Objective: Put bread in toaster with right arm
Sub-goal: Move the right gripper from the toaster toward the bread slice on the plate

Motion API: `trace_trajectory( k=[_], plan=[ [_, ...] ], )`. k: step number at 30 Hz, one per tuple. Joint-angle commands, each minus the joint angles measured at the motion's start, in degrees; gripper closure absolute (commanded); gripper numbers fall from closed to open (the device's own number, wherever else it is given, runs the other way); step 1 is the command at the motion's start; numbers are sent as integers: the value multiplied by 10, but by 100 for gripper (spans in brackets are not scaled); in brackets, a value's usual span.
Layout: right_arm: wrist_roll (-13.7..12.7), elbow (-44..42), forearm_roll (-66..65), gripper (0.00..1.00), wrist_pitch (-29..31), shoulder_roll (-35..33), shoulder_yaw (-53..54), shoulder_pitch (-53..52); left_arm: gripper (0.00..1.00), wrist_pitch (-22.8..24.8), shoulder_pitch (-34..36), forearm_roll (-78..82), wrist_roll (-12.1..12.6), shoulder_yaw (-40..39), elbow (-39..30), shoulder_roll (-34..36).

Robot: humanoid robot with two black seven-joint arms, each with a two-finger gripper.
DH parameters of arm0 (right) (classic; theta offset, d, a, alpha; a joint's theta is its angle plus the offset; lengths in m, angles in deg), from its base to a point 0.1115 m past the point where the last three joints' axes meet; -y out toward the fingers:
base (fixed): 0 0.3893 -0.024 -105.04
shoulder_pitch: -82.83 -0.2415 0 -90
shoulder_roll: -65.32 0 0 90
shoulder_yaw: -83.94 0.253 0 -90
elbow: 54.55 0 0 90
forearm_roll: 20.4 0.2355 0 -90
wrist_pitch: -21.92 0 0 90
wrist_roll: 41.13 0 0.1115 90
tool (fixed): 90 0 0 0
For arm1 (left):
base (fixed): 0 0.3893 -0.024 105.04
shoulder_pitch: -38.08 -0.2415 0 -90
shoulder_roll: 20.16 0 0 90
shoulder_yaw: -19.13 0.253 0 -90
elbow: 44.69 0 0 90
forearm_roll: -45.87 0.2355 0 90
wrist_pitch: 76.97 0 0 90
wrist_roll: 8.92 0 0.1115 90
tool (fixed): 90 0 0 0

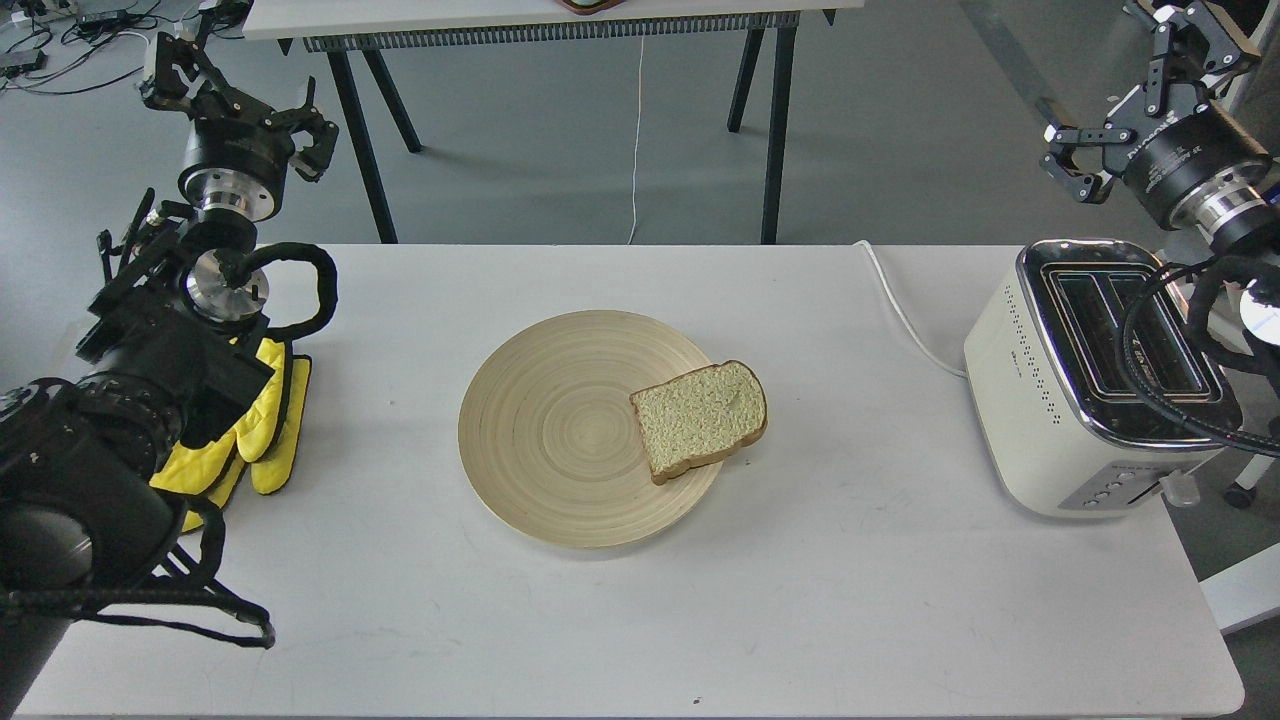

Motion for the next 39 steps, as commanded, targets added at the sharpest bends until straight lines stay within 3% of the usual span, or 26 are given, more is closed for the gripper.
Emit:
trace_trajectory(
  k=[1, 9, 14, 19, 22, 31, 39],
  plan=[
    [1, 2, 0, 1, -5, -2, -7, 0, 0, 0, 0, 0, 0, 1, 0, -2],
    [3, 22, -5, 2, -15, 7, -20, 1, 0, 0, 0, -1, 0, 0, 0, 2],
    [6, 85, -28, 2, -130, 6, -81, -10, 0, 0, 0, 0, 1, 1, 0, -2],
    [9, 104, -151, 3, -148, 13, -121, -32, 0, 0, 0, 0, 1, 1, 0, -3],
    [4, 107, -232, 3, -185, 50, -156, -33, 0, 0, 0, 0, 1, 1, 0, -3],
    [6, 101, -325, 3, -283, 117, -327, -35, 0, 0, 0, 0, 1, 1, 0, -4],
    [7, 71, -378, 19, -352, 167, -488, -26, 0, 0, 0, 0, 1, 1, 0, -5]
  ],
)
